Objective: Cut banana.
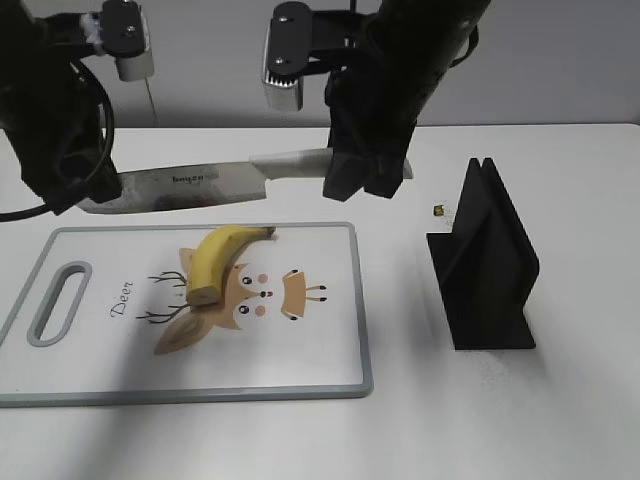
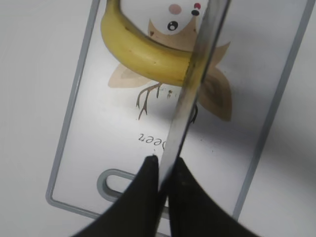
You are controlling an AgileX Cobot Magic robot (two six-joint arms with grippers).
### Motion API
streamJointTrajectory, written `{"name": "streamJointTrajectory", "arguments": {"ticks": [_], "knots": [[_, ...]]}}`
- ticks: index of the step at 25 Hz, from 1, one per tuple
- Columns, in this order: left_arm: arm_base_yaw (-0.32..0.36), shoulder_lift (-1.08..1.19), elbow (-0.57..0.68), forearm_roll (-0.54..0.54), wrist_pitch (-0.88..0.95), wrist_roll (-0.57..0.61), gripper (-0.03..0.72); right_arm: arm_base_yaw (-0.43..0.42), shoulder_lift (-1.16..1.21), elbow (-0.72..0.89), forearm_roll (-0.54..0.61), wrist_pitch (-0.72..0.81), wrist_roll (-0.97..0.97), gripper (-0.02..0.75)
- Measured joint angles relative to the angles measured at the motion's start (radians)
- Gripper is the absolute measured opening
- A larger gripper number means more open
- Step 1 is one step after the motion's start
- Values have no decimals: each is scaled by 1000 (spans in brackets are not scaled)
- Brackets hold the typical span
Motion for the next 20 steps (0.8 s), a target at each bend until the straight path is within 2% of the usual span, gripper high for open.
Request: {"name": "streamJointTrajectory", "arguments": {"ticks": [5,12,20], "knots": [[-8,7,87,-10,-78,-18,30,2,52,26,-26,-15,9,159],[-58,8,230,2,-266,-29,8,5,99,50,-85,-45,31,165],[-60,9,293,21,-353,-34,-2,7,159,50,-88,-110,27,175]]}}
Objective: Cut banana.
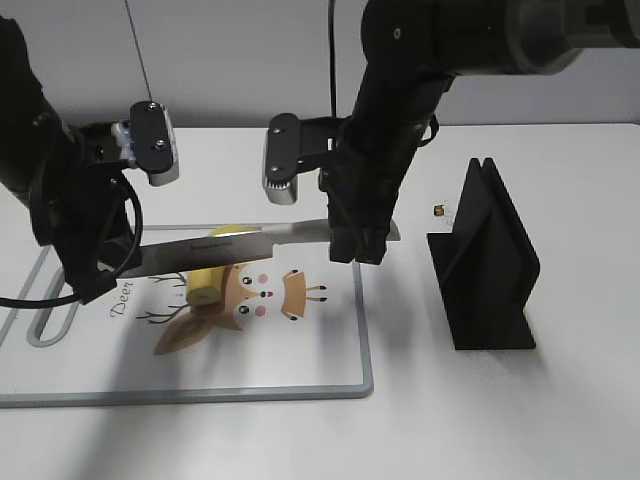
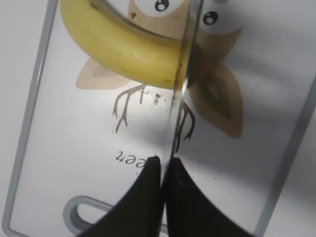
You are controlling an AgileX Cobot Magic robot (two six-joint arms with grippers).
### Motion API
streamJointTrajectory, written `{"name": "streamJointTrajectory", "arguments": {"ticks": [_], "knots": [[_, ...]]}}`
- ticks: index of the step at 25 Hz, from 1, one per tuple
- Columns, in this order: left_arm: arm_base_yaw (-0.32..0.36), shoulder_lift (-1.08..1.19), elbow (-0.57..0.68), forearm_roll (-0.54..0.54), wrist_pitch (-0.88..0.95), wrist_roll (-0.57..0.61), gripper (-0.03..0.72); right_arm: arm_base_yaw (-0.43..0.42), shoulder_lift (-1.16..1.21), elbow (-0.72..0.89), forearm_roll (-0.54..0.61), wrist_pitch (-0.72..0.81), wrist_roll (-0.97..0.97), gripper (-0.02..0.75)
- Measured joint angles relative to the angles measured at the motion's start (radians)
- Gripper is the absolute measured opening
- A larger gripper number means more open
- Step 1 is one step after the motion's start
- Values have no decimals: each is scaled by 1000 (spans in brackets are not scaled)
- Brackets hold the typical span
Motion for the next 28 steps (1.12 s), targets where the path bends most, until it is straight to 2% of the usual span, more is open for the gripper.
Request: {"name": "streamJointTrajectory", "arguments": {"ticks": [28], "knots": [[1,90,5,-16,-28,-5,-5,0,63,1,-19,-65,2,190]]}}
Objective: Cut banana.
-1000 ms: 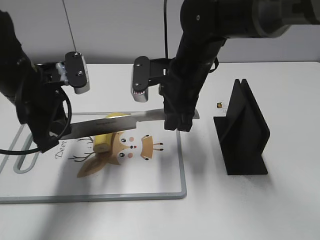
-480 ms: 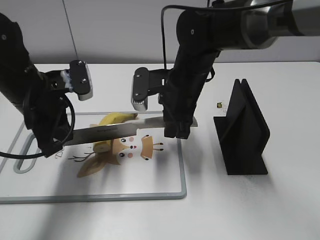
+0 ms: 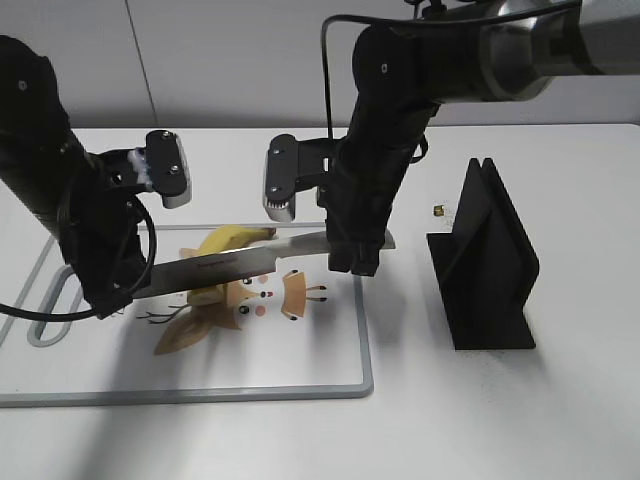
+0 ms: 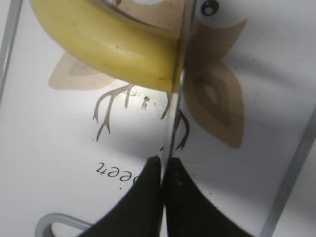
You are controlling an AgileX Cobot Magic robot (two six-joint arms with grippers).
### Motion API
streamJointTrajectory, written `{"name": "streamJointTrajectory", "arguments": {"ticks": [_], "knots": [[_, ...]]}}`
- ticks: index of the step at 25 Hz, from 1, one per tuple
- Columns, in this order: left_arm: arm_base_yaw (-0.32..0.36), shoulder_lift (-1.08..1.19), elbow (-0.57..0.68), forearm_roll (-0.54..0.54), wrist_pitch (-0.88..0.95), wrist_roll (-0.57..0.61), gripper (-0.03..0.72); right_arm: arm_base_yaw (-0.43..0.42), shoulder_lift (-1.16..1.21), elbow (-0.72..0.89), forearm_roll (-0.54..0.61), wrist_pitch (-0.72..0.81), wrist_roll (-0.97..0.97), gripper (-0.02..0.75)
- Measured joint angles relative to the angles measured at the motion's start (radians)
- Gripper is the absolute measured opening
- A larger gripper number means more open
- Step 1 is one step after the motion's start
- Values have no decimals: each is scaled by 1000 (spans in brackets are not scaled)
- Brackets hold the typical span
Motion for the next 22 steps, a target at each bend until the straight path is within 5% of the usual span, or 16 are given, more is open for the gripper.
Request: {"name": "streamJointTrajectory", "arguments": {"ticks": [22], "knots": [[3,99,-17,-3,-60,3,-6,-7,103,-5,-4,-71,8,196]]}}
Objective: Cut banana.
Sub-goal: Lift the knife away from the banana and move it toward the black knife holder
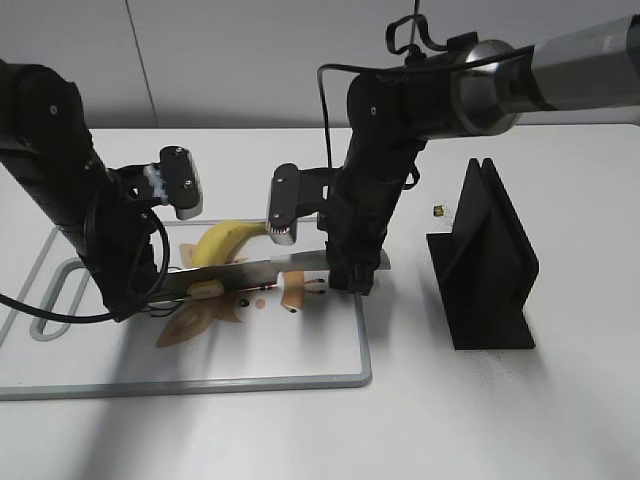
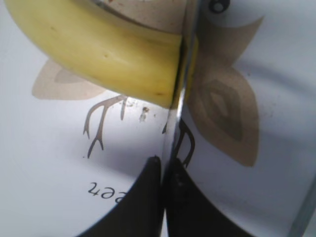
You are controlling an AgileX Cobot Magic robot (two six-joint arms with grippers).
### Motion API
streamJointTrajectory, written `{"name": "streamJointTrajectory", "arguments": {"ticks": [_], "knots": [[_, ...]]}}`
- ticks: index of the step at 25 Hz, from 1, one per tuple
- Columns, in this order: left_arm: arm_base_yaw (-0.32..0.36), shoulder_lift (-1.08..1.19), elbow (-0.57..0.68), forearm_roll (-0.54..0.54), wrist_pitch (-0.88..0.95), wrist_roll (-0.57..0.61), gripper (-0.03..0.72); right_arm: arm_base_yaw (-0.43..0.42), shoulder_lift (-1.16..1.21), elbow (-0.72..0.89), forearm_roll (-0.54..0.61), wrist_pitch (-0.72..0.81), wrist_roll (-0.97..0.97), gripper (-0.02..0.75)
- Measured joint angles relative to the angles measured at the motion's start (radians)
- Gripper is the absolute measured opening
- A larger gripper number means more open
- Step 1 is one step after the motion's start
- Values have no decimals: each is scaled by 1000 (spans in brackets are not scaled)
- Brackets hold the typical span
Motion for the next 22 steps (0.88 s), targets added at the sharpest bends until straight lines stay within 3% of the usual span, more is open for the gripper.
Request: {"name": "streamJointTrajectory", "arguments": {"ticks": [22], "knots": [[-3,-155,12,19,49,-2,-6,3,-131,4,4,59,4,195]]}}
